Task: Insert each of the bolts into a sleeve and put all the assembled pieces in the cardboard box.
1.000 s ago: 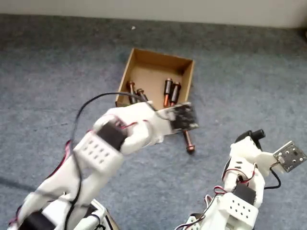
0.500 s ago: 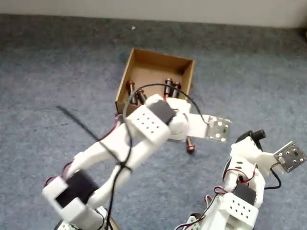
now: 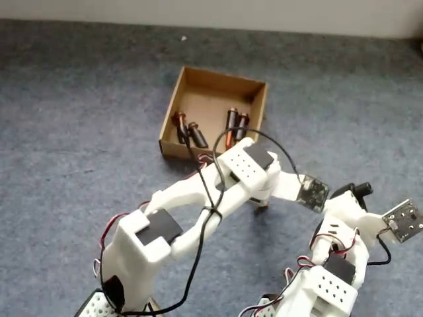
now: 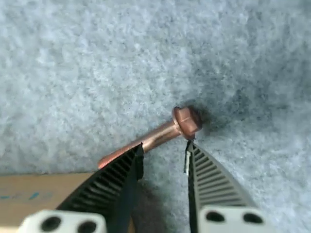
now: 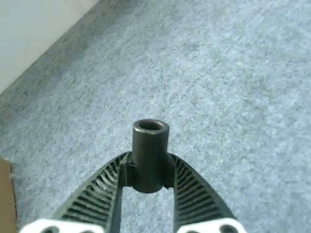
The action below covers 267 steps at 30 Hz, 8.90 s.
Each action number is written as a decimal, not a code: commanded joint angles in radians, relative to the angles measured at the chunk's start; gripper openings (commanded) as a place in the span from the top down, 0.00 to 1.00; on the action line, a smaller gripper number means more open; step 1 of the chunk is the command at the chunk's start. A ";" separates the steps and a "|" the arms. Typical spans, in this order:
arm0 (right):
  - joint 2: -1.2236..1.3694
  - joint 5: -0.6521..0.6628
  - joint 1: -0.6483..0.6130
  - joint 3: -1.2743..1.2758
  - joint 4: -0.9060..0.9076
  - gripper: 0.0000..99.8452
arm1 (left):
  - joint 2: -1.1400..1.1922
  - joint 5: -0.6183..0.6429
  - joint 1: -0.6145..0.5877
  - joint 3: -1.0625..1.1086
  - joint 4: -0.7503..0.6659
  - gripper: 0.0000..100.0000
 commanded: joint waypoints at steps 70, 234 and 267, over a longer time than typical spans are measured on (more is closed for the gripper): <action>-0.018 0.074 -0.027 -0.018 -0.025 1.00 | -1.006 0.440 -0.019 0.516 0.216 0.99; -0.021 0.489 -1.148 0.165 -0.478 1.00 | -2.295 1.229 -0.380 1.560 -0.502 0.88; -0.019 0.474 -0.911 0.163 -0.275 1.00 | -2.296 0.867 -0.473 1.411 -0.310 0.92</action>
